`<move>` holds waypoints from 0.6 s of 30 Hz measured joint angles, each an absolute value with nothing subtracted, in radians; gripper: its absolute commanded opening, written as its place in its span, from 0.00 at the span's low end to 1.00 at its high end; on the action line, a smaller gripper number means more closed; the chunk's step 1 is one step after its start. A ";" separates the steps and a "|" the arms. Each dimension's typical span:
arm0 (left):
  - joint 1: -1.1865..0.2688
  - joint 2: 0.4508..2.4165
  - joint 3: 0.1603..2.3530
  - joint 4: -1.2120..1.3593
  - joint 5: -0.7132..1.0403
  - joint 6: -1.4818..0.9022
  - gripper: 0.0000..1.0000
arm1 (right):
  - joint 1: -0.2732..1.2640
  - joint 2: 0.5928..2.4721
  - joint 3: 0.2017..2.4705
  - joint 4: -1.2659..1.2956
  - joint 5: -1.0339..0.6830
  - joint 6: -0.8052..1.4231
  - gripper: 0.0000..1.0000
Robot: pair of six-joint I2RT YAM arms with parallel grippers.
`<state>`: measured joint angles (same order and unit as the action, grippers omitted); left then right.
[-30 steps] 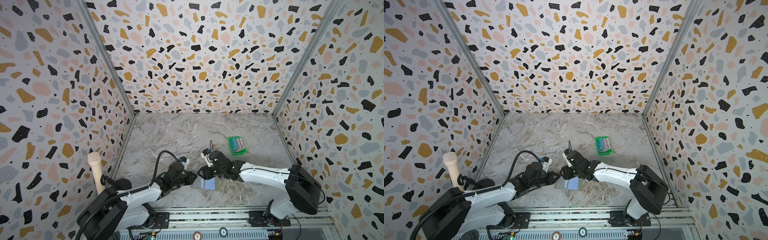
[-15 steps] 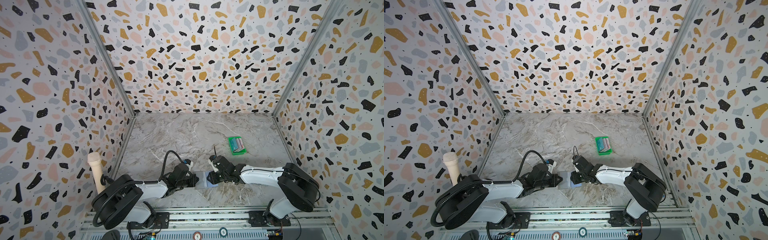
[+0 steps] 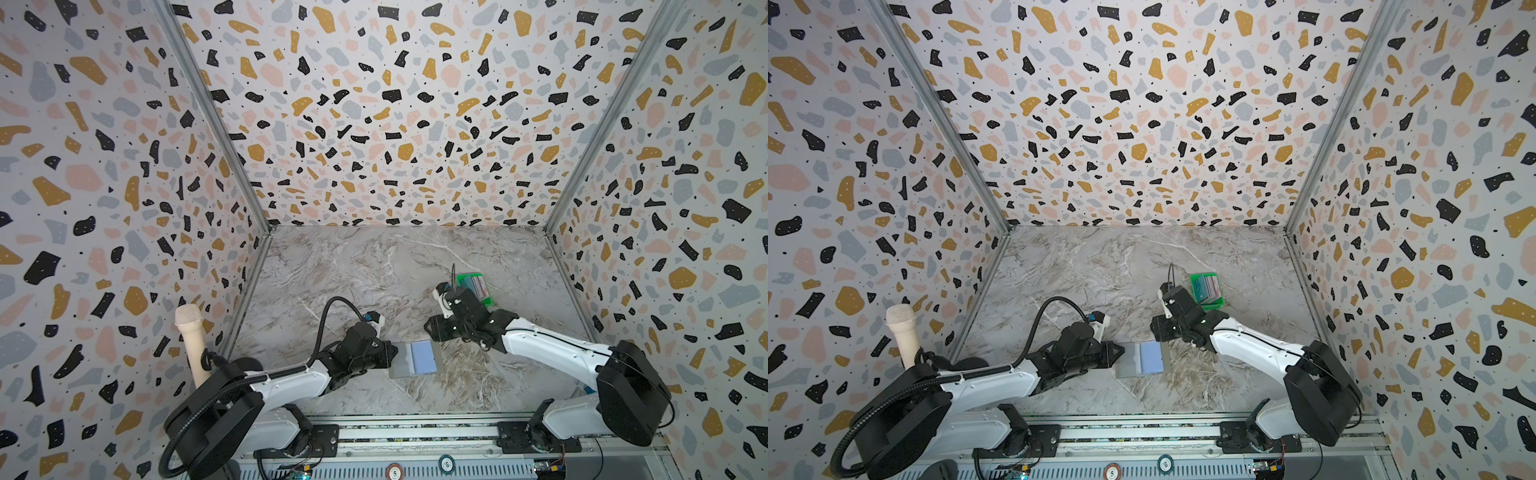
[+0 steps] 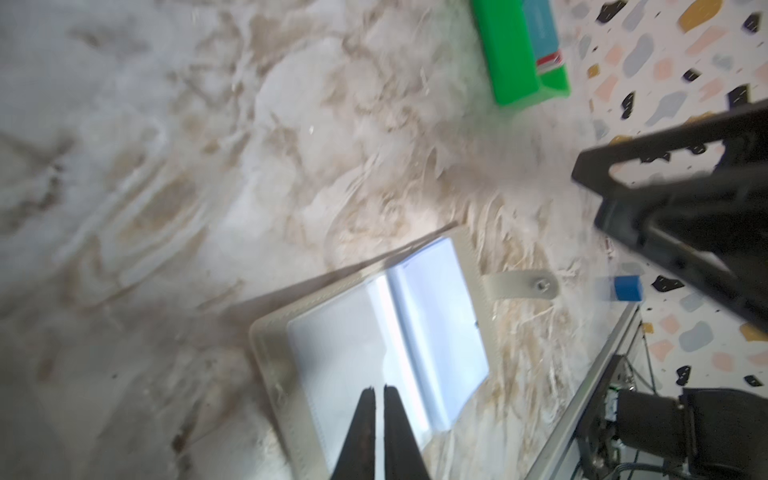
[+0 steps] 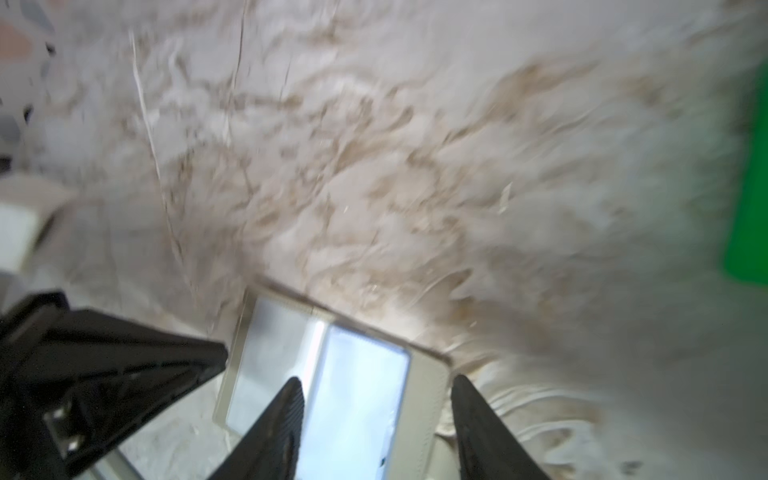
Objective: Put the credit cards into the card holder
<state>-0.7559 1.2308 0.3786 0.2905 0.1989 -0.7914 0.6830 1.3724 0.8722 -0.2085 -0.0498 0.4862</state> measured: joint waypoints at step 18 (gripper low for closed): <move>-0.756 1.172 0.340 0.298 0.158 -0.804 0.28 | 0.234 1.748 1.165 -0.289 0.049 0.243 0.94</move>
<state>-0.7559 1.1721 0.3397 0.2981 0.1581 -0.8043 0.2337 1.7481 1.1648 -0.2893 0.0486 0.2428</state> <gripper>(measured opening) 0.278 0.927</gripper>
